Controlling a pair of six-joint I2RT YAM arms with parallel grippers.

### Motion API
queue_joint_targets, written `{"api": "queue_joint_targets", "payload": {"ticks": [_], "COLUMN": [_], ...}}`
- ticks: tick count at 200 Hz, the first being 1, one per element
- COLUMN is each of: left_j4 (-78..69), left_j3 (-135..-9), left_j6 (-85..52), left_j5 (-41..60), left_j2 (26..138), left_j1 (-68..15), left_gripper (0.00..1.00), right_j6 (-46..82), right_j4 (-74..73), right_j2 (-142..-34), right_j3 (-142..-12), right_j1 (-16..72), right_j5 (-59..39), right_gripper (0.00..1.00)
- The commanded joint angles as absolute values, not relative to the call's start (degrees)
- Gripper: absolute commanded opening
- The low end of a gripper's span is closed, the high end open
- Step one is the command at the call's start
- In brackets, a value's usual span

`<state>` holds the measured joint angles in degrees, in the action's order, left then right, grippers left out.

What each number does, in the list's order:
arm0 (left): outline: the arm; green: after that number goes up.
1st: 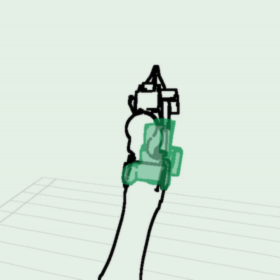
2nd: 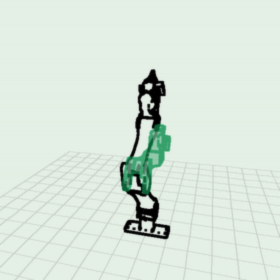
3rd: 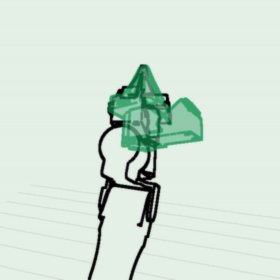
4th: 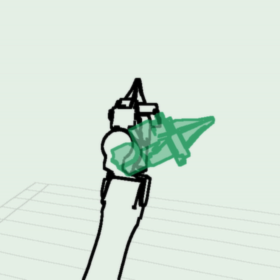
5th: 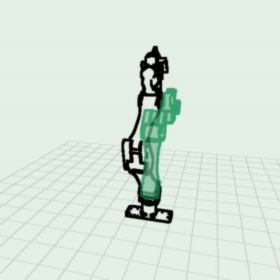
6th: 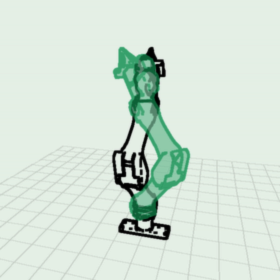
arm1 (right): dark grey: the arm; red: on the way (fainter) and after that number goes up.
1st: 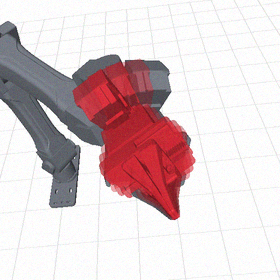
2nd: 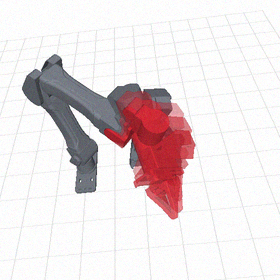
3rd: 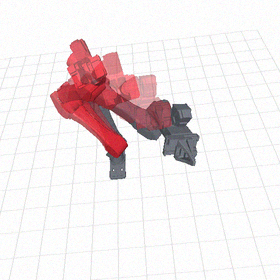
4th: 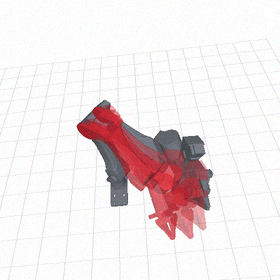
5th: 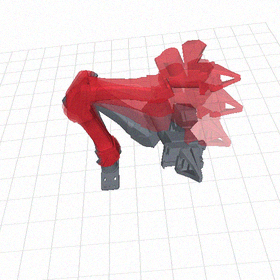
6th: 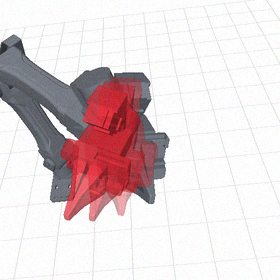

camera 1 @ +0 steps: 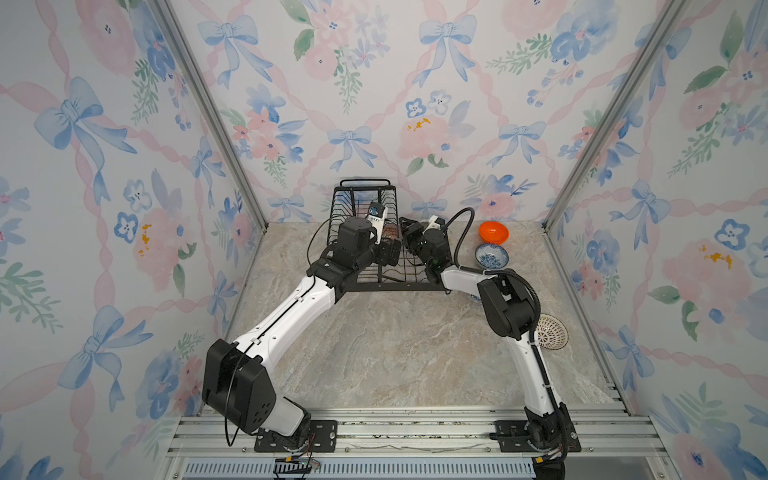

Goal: Load the bowls into the dish rack
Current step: 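Open the right gripper and lift it off the bowl rim, then move the right gripper down to the blue-triangle bowl while the left withdraws from the rack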

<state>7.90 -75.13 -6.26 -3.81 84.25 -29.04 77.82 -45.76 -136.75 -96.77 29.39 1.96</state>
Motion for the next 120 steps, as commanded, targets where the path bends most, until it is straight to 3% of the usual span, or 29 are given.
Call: {"api": "queue_joint_targets", "payload": {"ticks": [1,74,120], "left_j4": [9.19,8.35,8.43], "left_j3": [-73.73,-70.49,-69.21], "left_j6": [-6.63,-8.36,-5.35], "left_j5": [-4.09,-4.78,-2.87], "left_j2": [81.65,78.80,79.00], "left_j1": [-28.65,-28.65,-29.67], "left_gripper": [0.98,0.98,0.98], "right_j6": [74.79,68.44,62.24], "right_j4": [-47.52,-40.88,-35.71], "right_j2": [-131.36,-121.68,-114.90], "right_j3": [-94.50,-87.67,-82.44], "right_j1": [28.27,25.81,24.18], "right_j5": [0.73,-2.67,-4.08], "right_gripper": [0.45,0.54,0.73]}}
